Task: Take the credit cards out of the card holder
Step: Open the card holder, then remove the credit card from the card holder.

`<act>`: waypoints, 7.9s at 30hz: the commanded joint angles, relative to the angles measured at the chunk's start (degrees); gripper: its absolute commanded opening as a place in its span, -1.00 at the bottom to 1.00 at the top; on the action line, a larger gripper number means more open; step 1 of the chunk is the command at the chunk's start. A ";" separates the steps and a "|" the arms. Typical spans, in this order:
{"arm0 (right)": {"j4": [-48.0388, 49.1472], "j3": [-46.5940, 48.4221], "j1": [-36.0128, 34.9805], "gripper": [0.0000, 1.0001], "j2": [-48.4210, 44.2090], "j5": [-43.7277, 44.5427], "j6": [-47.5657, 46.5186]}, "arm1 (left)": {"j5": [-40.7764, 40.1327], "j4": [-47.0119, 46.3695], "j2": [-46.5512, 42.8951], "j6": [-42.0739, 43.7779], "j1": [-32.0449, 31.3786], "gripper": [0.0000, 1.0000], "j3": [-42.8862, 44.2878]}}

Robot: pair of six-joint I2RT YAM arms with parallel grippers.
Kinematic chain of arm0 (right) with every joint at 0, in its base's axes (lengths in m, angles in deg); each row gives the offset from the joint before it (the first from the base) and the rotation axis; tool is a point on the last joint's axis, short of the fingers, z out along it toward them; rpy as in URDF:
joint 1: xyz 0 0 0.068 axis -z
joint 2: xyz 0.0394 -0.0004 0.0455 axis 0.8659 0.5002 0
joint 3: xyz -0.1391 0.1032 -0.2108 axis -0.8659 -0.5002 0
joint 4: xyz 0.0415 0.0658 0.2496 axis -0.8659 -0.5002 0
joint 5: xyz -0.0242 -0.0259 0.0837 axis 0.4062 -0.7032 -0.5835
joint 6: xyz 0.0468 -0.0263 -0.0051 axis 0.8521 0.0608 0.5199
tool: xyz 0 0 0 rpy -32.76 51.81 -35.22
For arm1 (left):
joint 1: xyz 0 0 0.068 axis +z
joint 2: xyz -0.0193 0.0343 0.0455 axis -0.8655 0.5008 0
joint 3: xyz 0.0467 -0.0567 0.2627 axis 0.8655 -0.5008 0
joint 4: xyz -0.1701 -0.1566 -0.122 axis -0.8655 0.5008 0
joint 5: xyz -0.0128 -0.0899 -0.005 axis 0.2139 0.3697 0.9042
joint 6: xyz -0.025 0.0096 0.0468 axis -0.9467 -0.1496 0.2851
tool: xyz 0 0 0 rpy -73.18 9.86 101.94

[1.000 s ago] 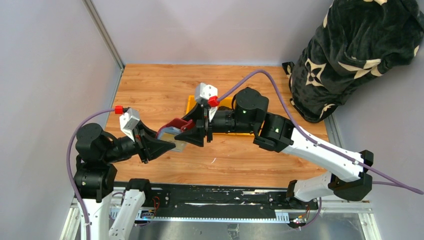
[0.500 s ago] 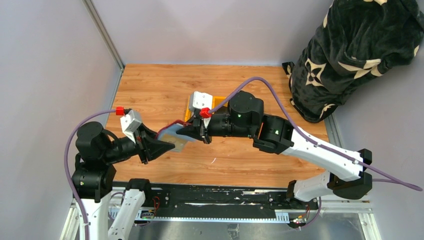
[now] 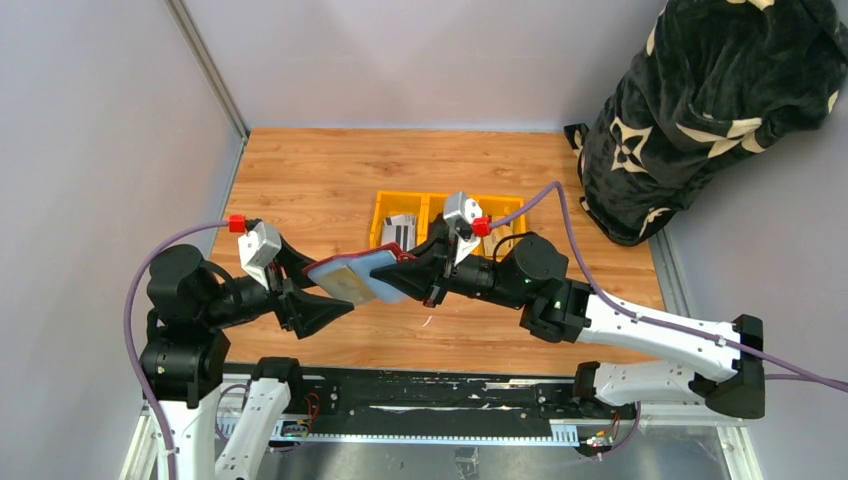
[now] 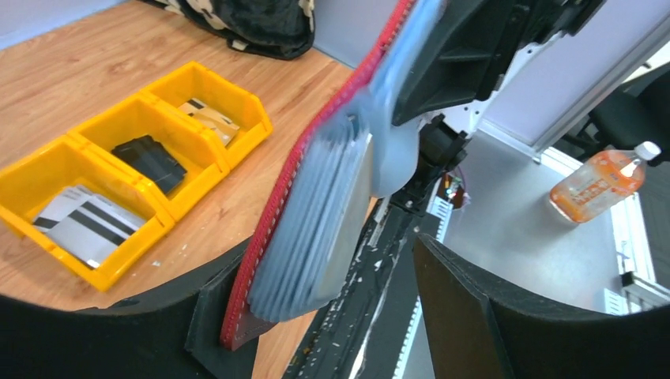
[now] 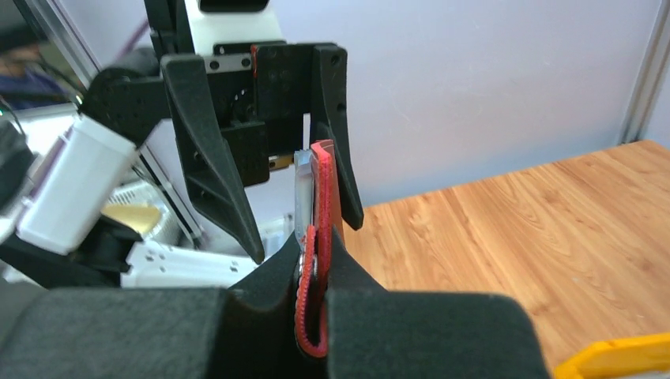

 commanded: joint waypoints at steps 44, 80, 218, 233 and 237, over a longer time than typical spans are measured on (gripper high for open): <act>43.18 -15.57 0.03 -1.00 0.78 9.79 27.00 | -3.37 -45.10 -4.52 -44.55 0.00 -0.45 -9.87; -33.15 16.00 11.43 0.75 9.58 -12.08 -6.32 | -10.75 12.86 12.15 25.09 -7.29 -0.98 5.63; 18.36 -11.15 15.31 -1.00 4.19 -15.78 34.80 | 5.74 -39.38 2.92 -42.76 -7.29 -0.34 -11.45; 17.26 -13.44 15.65 -1.00 1.05 -15.70 34.19 | 5.31 -40.64 2.90 -44.17 -7.29 -0.47 -10.98; 17.05 -14.08 15.93 -1.00 0.36 -15.64 34.07 | 5.37 -40.75 2.78 -44.45 -7.29 -0.47 -10.94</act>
